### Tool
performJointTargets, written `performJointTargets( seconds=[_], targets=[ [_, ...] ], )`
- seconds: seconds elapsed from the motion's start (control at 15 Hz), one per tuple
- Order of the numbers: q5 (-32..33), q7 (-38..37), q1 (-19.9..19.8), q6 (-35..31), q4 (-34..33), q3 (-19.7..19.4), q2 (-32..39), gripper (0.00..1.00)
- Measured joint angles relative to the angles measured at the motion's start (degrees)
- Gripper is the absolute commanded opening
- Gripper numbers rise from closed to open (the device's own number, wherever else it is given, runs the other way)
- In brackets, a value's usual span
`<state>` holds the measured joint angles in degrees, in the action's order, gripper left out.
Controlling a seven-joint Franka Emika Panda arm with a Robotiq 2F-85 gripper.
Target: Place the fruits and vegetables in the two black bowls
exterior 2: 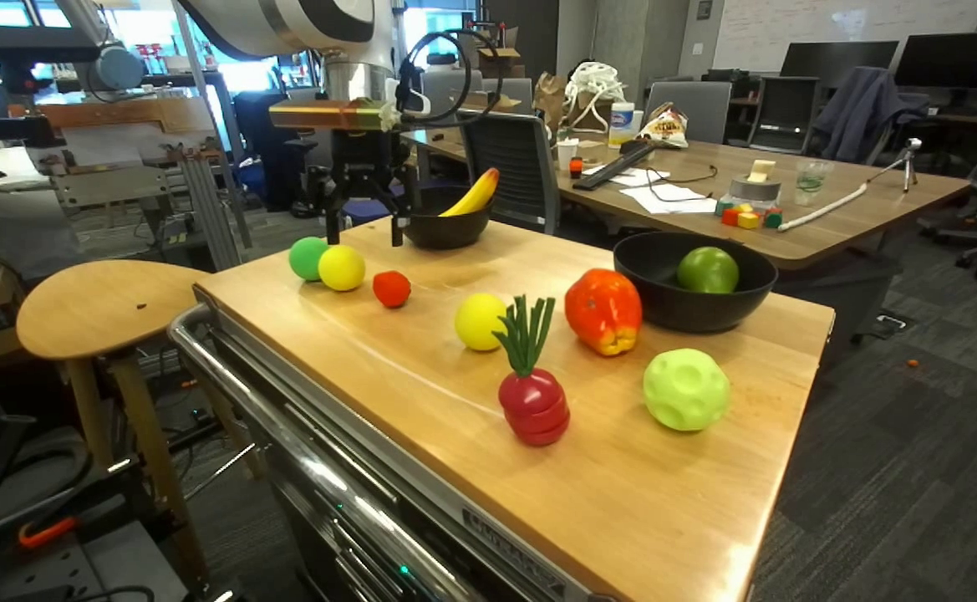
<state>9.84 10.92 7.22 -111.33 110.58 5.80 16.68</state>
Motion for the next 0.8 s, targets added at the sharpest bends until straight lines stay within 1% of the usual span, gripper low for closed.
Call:
performJointTargets(
  seconds=[0.33,0.47,0.53,0.73,0.8],
  targets=[
    [-0.74,2.46,-0.01,-5.15,6.36,0.75,-3.28,0.99],
    [-1.28,2.74,-0.05,-6.15,7.68,0.75,-3.74,0.74],
    [-1.52,2.74,-0.09,-6.58,8.01,0.75,-3.73,0.68],
    [-2.64,2.74,-0.30,-8.32,8.41,0.75,-3.52,0.43],
    [-3.17,2.74,-0.34,-8.95,8.35,0.75,-3.37,0.37]
  ],
)
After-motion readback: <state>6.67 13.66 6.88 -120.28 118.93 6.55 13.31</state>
